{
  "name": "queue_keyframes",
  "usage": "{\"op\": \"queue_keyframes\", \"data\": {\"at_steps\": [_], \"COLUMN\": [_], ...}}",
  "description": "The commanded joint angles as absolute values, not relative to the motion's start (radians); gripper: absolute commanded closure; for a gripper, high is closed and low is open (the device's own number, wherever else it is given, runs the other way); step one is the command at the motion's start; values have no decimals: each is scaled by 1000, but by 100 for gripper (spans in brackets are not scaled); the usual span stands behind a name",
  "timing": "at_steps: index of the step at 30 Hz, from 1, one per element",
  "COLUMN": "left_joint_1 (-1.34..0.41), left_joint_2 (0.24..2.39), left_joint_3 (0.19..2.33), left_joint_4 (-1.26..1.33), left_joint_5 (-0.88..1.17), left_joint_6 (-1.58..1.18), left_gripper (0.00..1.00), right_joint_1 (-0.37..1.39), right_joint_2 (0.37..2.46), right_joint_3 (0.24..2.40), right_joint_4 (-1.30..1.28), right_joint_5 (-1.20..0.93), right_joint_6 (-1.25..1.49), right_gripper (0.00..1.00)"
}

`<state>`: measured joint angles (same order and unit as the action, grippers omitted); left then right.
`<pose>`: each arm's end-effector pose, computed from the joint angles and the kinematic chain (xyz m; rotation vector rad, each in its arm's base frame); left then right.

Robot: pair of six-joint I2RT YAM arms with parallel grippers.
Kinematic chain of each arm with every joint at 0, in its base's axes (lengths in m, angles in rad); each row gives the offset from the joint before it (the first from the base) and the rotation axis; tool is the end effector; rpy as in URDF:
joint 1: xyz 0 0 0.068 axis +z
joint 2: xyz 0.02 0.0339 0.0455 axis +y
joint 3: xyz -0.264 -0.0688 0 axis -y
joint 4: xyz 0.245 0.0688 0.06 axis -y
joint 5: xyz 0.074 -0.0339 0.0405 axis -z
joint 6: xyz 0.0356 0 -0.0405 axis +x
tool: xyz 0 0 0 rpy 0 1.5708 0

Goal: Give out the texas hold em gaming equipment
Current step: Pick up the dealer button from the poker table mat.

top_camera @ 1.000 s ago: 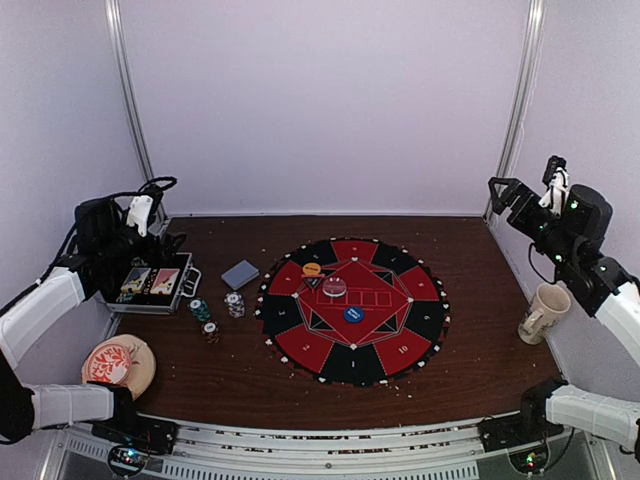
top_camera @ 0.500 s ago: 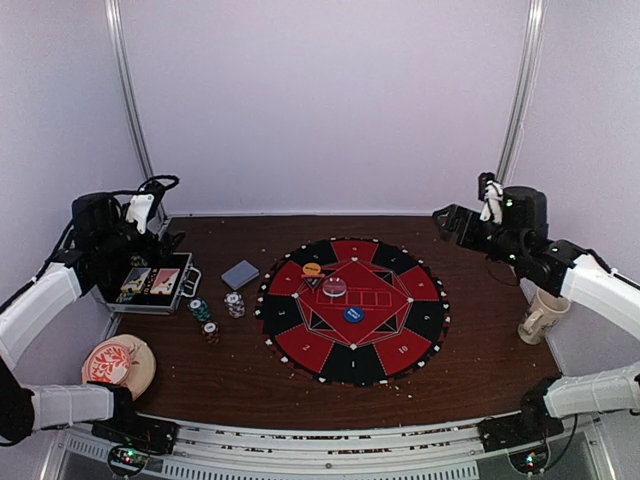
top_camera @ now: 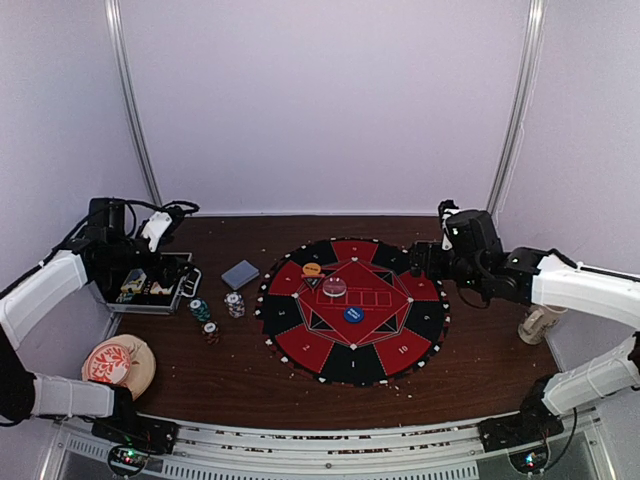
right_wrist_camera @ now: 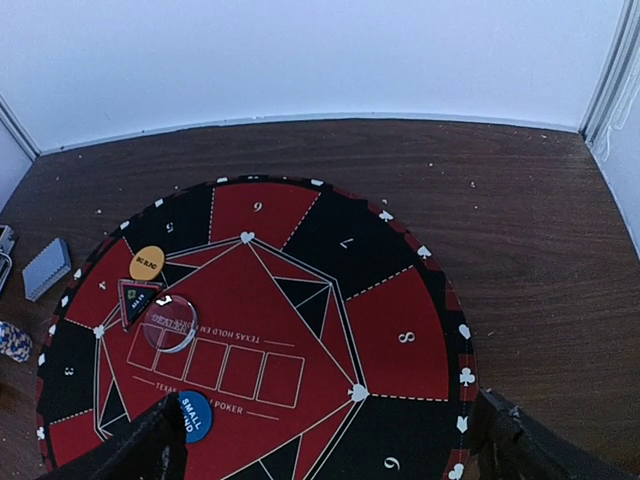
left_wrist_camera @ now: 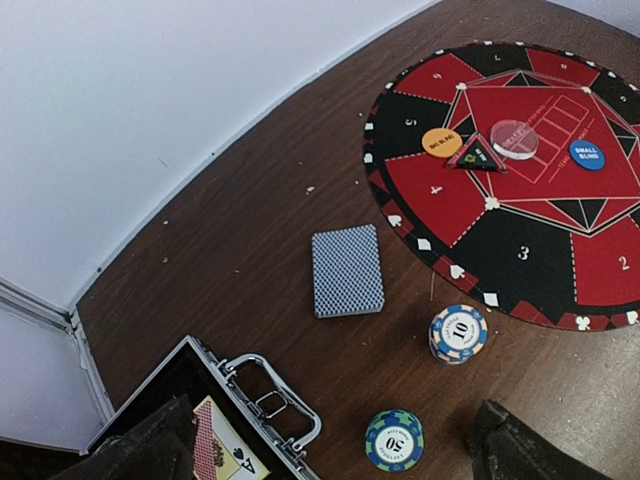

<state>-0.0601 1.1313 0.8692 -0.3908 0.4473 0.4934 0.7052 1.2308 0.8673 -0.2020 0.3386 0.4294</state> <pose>0.2428 -0.0300 0.2824 0.8189 1.9997 -0.2489 0.2156 0.1680 0.2737 -0.0935 2.1148 0.3188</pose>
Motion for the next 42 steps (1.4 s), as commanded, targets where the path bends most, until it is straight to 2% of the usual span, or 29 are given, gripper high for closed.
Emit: {"op": "queue_keyframes", "data": {"at_steps": [1,6,16,30,42], "left_joint_1": [-64,-64,-74,-182,-182], "left_joint_2": [1164,1218,1311,1364,1336], "left_joint_3": [852,847,881,921,871], "left_joint_4": [-404,-404,-426,-430,-353], "left_joint_5": [462,452,608,552,545], "left_joint_6": [535,533,575,571,520], "left_gripper": [2,2,2,2,2], "right_joint_1": [760,786,787,787,813], "right_joint_2": [1271,1306,1242,1287,1631], "right_joint_3": [898,865,786,755,1037], "right_joint_4": [-226,-218,-160,-131,-174], "right_joint_5": [408,447,508,481,337], "right_joint_6": [432,433,444,472,456], "right_gripper": [0,0,0,0,0]}}
